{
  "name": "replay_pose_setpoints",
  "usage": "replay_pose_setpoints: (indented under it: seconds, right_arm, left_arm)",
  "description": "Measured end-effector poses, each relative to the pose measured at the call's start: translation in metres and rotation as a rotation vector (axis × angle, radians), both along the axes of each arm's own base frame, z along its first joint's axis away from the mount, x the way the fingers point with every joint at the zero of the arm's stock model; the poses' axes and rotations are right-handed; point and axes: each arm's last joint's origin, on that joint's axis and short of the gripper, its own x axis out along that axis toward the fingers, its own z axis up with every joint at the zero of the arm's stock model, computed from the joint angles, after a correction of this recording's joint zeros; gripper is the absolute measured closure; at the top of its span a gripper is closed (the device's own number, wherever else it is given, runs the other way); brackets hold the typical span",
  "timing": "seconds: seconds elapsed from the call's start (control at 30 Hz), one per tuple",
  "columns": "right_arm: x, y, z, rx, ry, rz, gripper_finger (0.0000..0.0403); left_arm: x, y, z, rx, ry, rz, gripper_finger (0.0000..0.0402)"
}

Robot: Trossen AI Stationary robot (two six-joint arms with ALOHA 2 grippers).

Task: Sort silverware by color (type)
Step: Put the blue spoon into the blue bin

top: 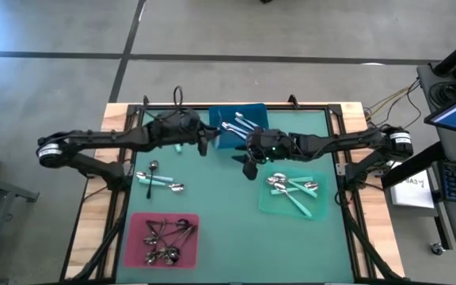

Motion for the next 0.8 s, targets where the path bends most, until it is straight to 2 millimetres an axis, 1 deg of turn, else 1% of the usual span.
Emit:
replay_pose_setpoints:
  seconds: [0.13,0.27,0.4,0.57,0.8]
  right_arm:
    - [0.001,0.0,0.002,0.005,-0.021,-0.004,0.0205]
    - [0.003,-0.001,0.007,-0.014,-0.081,0.005,0.0193]
    - [0.004,-0.001,0.01,-0.037,-0.111,0.009,0.0192]
    - [0.004,-0.006,0.013,-0.06,-0.124,-0.012,0.0192]
    - [0.004,-0.014,0.014,-0.087,-0.136,-0.025,0.0193]
  left_arm:
    - [0.013,-0.01,0.003,0.014,-0.106,-0.04,0.0381]
    - [0.027,-0.016,-0.005,0.019,-0.153,-0.07,0.0381]
    - [0.037,-0.016,-0.014,0.007,-0.166,-0.078,0.0381]
    - [0.042,-0.019,-0.012,0.015,-0.243,-0.092,0.0381]
    - [0.044,-0.026,-0.011,0.012,-0.256,-0.118,0.0381]
